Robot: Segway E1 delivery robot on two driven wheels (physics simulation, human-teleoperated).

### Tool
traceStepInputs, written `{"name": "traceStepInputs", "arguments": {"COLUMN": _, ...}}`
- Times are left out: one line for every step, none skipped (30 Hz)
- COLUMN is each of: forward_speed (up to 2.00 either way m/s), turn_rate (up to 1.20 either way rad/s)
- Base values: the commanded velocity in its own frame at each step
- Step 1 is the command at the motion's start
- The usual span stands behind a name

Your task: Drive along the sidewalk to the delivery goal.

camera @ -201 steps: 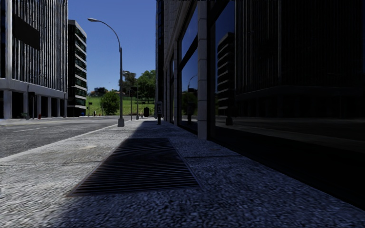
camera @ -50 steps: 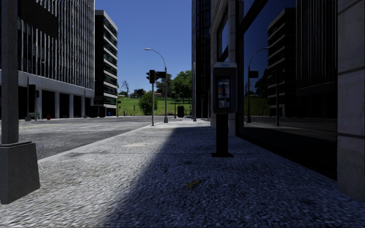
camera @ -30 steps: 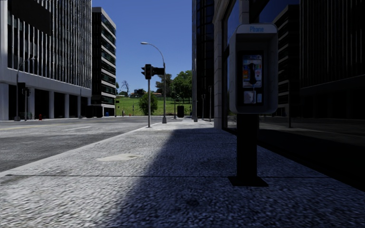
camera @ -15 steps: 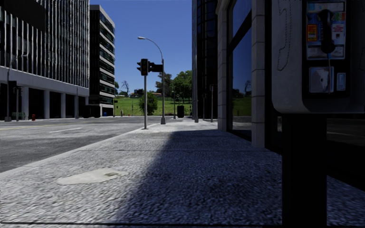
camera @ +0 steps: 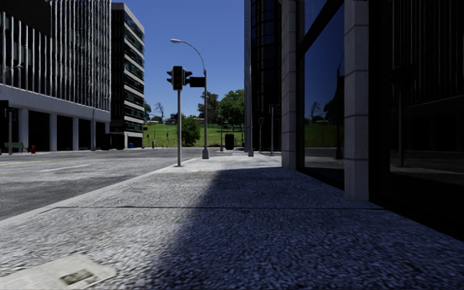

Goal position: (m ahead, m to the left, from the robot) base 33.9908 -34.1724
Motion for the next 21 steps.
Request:
{"name": "traceStepInputs", "arguments": {"forward_speed": 2.00, "turn_rate": 0.00}}
{"name": "traceStepInputs", "arguments": {"forward_speed": 2.00, "turn_rate": 0.00}}
{"name": "traceStepInputs", "arguments": {"forward_speed": 2.00, "turn_rate": 0.00}}
{"name": "traceStepInputs", "arguments": {"forward_speed": 2.00, "turn_rate": 0.00}}
{"name": "traceStepInputs", "arguments": {"forward_speed": 2.00, "turn_rate": 0.00}}
{"name": "traceStepInputs", "arguments": {"forward_speed": 2.00, "turn_rate": 0.00}}
{"name": "traceStepInputs", "arguments": {"forward_speed": 2.00, "turn_rate": 0.00}}
{"name": "traceStepInputs", "arguments": {"forward_speed": 2.00, "turn_rate": 0.00}}
{"name": "traceStepInputs", "arguments": {"forward_speed": 2.00, "turn_rate": 0.00}}
{"name": "traceStepInputs", "arguments": {"forward_speed": 2.00, "turn_rate": 0.00}}
{"name": "traceStepInputs", "arguments": {"forward_speed": 2.00, "turn_rate": 0.00}}
{"name": "traceStepInputs", "arguments": {"forward_speed": 2.00, "turn_rate": 0.00}}
{"name": "traceStepInputs", "arguments": {"forward_speed": 2.00, "turn_rate": 0.00}}
{"name": "traceStepInputs", "arguments": {"forward_speed": 2.00, "turn_rate": 0.00}}
{"name": "traceStepInputs", "arguments": {"forward_speed": 2.00, "turn_rate": 0.00}}
{"name": "traceStepInputs", "arguments": {"forward_speed": 2.00, "turn_rate": 0.00}}
{"name": "traceStepInputs", "arguments": {"forward_speed": 2.00, "turn_rate": -0.09}}
{"name": "traceStepInputs", "arguments": {"forward_speed": 2.00, "turn_rate": -0.14}}
{"name": "traceStepInputs", "arguments": {"forward_speed": 2.00, "turn_rate": -0.19}}
{"name": "traceStepInputs", "arguments": {"forward_speed": 2.00, "turn_rate": -0.19}}
{"name": "traceStepInputs", "arguments": {"forward_speed": 2.00, "turn_rate": -0.25}}
